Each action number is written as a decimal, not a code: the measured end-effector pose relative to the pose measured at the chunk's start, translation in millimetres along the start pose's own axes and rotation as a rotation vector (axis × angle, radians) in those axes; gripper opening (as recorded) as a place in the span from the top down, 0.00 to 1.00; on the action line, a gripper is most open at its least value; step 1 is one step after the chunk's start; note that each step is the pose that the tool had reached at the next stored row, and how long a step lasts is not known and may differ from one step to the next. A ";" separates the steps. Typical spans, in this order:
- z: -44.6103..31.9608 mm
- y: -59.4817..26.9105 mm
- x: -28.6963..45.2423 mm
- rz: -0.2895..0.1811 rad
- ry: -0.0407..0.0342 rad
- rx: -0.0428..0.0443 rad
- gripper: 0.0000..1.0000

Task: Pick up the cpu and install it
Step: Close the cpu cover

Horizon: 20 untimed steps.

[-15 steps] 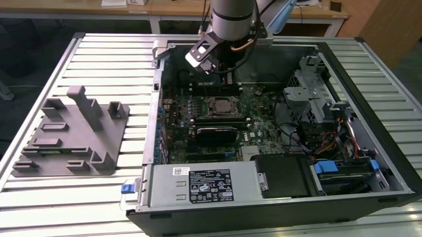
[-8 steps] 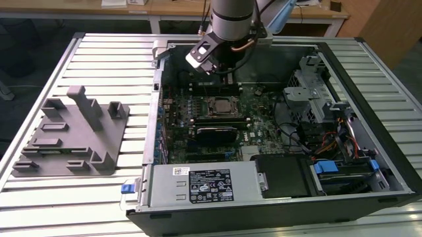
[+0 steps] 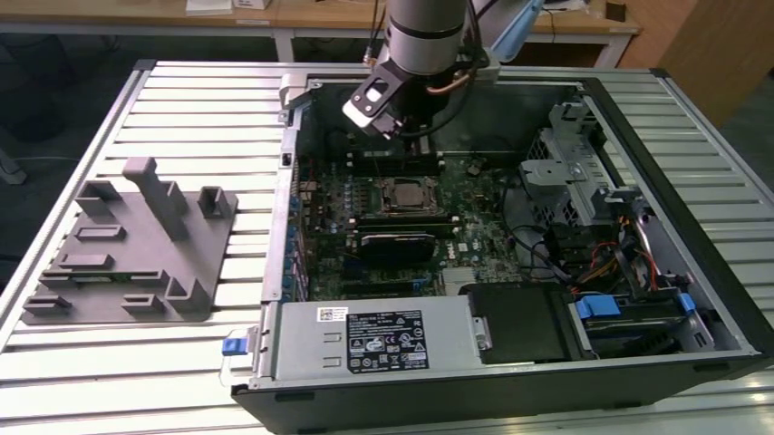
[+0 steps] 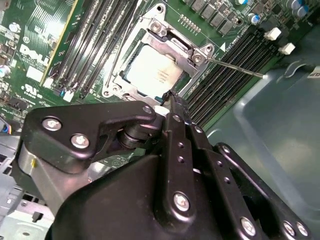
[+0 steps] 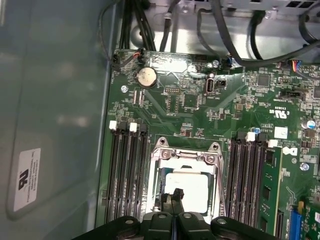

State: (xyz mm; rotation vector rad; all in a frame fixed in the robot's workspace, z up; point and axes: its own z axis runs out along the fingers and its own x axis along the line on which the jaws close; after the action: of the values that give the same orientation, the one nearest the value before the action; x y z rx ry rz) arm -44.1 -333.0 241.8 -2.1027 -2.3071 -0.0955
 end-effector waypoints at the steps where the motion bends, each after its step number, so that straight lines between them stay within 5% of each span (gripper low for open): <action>1: 0.0 0.0 0.0 -0.008 0.0002 0.0005 0.89; 20: 0.3 0.0 0.0 -0.183 0.0059 0.0101 0.89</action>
State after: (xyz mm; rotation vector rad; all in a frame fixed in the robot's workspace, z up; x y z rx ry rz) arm -44.1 -333.0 241.5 -1.8799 -2.4852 -0.0922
